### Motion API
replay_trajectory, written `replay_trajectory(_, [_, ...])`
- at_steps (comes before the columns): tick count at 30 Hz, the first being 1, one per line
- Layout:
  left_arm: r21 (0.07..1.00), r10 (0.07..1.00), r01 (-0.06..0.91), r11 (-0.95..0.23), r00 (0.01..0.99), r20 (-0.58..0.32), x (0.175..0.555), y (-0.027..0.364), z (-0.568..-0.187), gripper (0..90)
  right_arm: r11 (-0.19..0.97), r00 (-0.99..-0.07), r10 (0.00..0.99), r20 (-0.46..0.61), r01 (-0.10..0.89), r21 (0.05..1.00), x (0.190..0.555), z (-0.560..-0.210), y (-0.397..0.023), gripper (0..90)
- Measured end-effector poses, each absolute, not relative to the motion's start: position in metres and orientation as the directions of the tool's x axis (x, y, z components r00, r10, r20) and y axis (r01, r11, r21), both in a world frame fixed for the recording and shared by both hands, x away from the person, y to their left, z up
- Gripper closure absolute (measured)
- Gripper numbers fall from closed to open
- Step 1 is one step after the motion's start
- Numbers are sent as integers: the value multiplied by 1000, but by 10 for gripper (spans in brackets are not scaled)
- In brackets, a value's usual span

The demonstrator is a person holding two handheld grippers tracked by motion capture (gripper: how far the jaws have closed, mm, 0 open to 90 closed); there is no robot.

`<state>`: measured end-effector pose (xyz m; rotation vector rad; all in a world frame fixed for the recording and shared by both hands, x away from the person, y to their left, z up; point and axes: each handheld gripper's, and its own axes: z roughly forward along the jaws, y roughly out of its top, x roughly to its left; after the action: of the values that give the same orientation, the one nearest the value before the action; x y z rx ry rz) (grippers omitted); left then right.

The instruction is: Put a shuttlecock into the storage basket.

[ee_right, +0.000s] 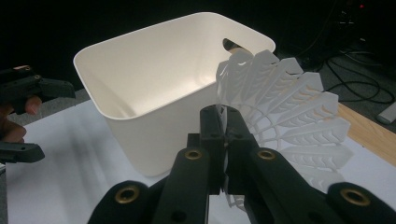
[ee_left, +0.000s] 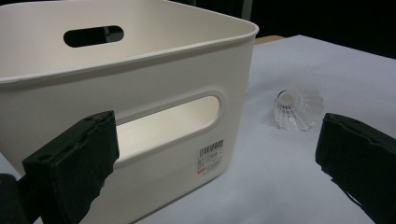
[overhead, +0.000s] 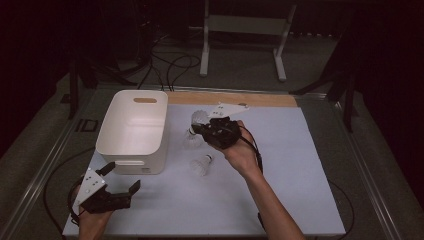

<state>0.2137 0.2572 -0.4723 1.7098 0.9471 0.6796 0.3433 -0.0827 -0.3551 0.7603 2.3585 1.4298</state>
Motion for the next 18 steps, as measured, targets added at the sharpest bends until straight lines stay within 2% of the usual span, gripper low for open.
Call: replay_trajectory(18, [948,847,271,-169,532,-1,214,257,-472,0,373,-824,566,30,288,882,347,-350,-73,892])
